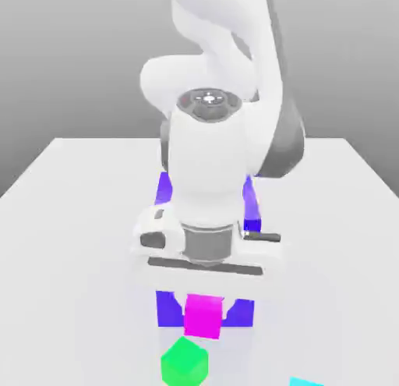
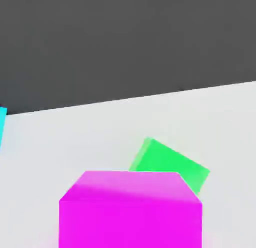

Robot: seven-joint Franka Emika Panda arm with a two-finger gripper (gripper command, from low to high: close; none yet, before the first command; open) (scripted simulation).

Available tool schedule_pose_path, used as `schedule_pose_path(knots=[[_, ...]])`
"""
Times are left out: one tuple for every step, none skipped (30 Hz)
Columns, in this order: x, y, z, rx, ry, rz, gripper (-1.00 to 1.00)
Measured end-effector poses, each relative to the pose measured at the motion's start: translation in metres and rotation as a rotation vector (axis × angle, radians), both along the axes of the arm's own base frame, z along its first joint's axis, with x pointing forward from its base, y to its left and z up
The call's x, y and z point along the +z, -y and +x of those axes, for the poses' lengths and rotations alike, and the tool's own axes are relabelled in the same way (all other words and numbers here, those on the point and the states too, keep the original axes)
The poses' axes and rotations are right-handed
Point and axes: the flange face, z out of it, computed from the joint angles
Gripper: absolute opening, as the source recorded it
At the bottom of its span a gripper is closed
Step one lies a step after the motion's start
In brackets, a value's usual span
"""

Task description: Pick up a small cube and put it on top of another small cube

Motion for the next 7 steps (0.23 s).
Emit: schedule_pose_path(knots=[[-0.011,0.002,0.000,-0.007,-0.001,0.001,-1.00],[-0.023,0.003,0.000,-0.010,-0.002,0.001,-1.00],[-0.036,0.003,0.000,-0.012,-0.002,0.001,-1.00],[-0.046,0.004,0.000,-0.013,-0.002,0.001,1.00],[-0.046,0.004,0.000,-0.013,-0.002,0.001,1.00],[-0.046,0.004,0.000,-0.013,-0.002,0.001,1.00],[-0.046,0.004,0.000,-0.013,-0.002,0.001,1.00]])
